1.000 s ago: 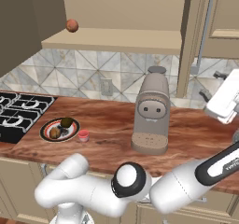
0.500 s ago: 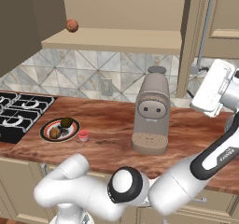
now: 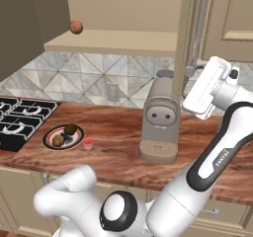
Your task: Pick the avocado and bread from the counter and place them on the plate. Then pick the jam from the cabinet and place it next to the plate. Lastly close the cabinet door.
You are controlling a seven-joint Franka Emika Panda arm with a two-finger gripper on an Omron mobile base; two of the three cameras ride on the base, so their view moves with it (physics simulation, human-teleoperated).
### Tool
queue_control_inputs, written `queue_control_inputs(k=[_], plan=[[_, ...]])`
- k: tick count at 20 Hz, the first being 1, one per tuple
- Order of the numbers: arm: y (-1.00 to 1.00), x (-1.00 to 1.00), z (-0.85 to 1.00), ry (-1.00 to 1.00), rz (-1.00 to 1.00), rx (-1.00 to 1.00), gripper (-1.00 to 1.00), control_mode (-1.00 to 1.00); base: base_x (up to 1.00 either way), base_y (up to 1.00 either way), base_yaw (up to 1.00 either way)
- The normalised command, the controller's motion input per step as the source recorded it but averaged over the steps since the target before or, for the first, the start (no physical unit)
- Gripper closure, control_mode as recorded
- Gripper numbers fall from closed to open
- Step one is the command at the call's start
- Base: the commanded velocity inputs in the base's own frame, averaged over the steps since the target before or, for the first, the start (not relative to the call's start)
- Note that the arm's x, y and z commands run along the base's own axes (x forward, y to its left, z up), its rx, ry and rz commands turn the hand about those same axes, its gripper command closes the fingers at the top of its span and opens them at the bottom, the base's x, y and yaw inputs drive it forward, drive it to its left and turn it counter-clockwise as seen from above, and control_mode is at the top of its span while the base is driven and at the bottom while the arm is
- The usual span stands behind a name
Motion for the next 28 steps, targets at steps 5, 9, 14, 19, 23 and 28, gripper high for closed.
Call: queue_control_inputs(k=[5,9,14,19,23,28], plan=[[0.69,0.04,0.33,-0.16,-0.05,-0.01,-1.0,-1.0,0.0,0.0,0.0],[0.78,0.25,0.11,-0.07,-0.01,-0.01,-1.0,-1.0,0.0,0.0,0.0],[0.63,0.36,0.14,-0.04,0.0,0.0,-1.0,-1.0,0.0,0.0,0.0],[0.47,0.46,0.31,-0.05,0.0,0.0,-1.0,-1.0,0.0,0.0,0.0],[0.44,0.61,0.27,-0.03,0.0,0.0,-1.0,-1.0,0.0,0.0,0.0],[0.43,0.86,0.09,0.02,0.02,0.0,-1.0,-1.0,0.0,0.0,0.0]])
